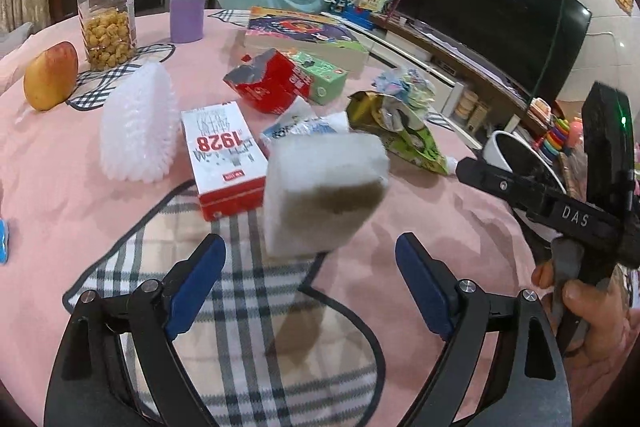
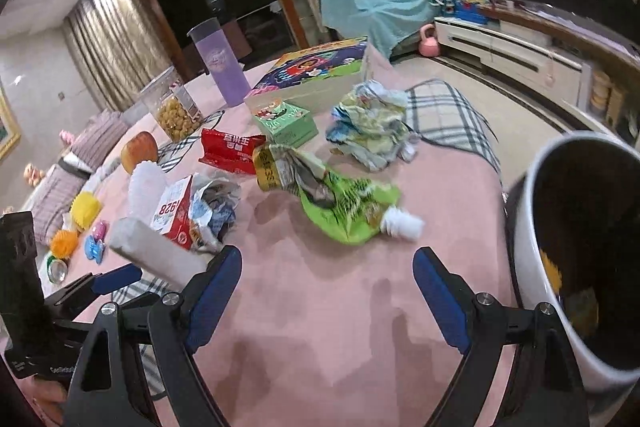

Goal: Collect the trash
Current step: 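Grasp the white foam block with left tool while right tool grasps green pouch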

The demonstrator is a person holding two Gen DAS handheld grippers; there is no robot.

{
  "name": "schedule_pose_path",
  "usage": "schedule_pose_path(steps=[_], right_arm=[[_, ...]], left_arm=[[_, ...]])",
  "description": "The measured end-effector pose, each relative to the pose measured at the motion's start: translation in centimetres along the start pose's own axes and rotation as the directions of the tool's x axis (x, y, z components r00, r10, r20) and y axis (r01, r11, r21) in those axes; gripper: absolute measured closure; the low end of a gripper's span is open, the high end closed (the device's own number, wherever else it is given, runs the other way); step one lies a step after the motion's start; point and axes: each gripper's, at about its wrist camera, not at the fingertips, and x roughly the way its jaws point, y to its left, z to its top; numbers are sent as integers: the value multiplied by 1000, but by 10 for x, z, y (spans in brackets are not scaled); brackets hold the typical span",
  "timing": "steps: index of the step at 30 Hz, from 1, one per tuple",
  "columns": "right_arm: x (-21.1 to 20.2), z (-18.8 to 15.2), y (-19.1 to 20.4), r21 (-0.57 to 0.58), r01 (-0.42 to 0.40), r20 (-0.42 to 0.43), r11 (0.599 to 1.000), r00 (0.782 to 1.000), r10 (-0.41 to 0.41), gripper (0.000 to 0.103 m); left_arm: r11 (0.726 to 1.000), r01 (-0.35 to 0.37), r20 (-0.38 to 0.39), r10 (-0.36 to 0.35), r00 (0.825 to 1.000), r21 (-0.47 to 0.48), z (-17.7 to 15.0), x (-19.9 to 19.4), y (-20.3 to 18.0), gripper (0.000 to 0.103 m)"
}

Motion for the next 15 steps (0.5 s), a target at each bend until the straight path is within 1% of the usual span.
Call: schedule_pose_path(steps=[4,7,11,13,14,15], right_arm=[[19,16,5,-87,-19,-22,996,1000,17,14],[39,26,4,-121,-13,-59,993,998,6,14],[59,33,10,-184,-15,-93,983,996,-2,15],[63,32,14,-206,1,-98,978,995,-22,19],[64,31,16,-223,33,-87,974,995,-53,34],[63,30,17,-228,47,-84,972,994,-68,59]], left_arm=[[1000,-9,-14,9,1000,-26,4,9,5,14],[999,-3,-26,2,1000,-40,6,15,8,14],[999,-10,3,10,1000,-44,7,12,10,14],[999,-9,16,10,1000,-41,7,10,10,15],[999,-5,23,6,1000,-36,6,9,9,23],[999,7,26,-6,1000,-32,6,9,9,37]])
